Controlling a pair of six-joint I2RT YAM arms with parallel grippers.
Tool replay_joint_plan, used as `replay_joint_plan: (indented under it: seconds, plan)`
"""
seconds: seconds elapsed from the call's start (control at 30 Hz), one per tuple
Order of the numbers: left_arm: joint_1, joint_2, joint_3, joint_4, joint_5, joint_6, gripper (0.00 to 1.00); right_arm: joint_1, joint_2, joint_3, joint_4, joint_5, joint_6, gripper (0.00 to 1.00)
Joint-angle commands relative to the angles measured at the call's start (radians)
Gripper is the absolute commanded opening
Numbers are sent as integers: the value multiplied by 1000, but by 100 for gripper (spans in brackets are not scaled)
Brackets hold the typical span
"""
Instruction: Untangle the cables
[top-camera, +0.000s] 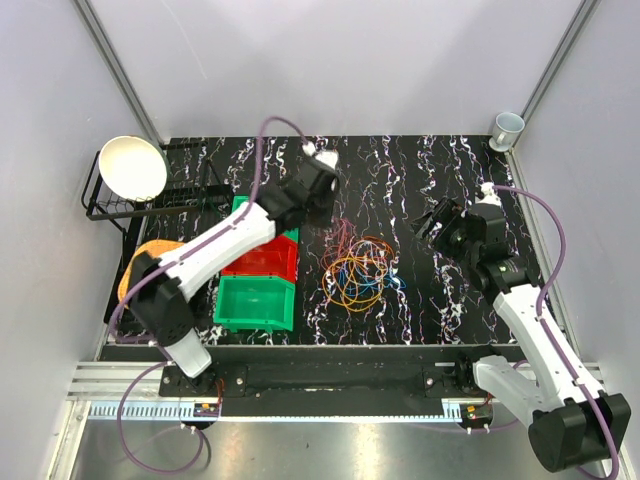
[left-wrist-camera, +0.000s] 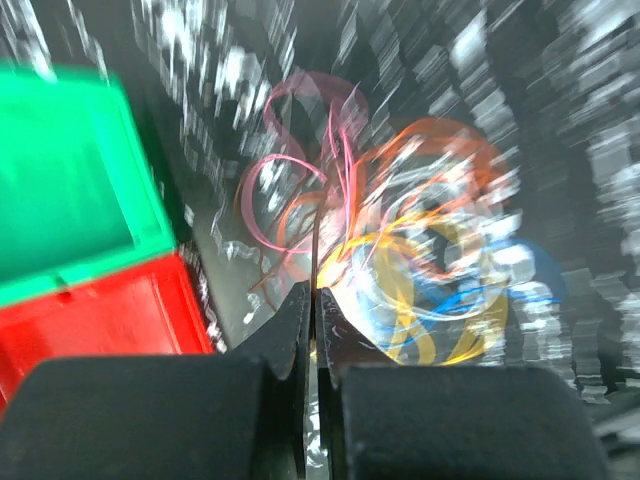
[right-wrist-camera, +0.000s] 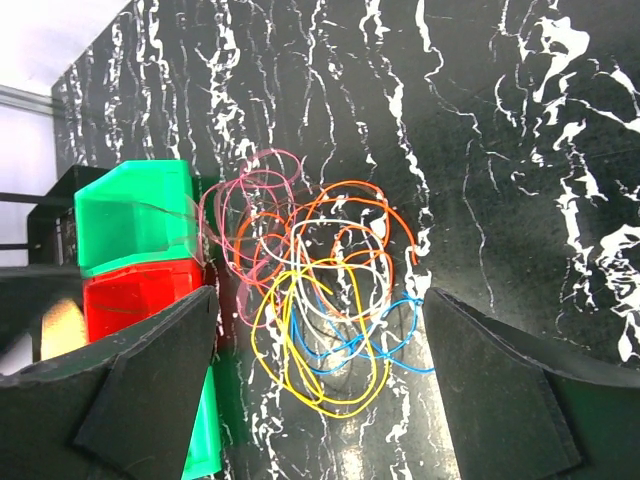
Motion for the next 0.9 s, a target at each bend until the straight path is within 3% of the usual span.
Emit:
replay_joint_plan:
  seconds: [0.0, 0.23, 0.5, 0.87]
  plan:
    - [-2, -112, 230, -103, 59, 44, 0, 11, -34, 54, 1, -37, 27, 88]
    - [-2, -120, 504, -205, 174, 58, 0, 12, -67, 95, -13, -92, 19, 88]
    - [-2, -124, 761, -165, 356, 88, 0, 11, -106, 172, 27, -239, -15, 89]
    - [-2, -192, 775, 33, 527, 61, 0, 11, -133, 198, 239, -466, -7, 93]
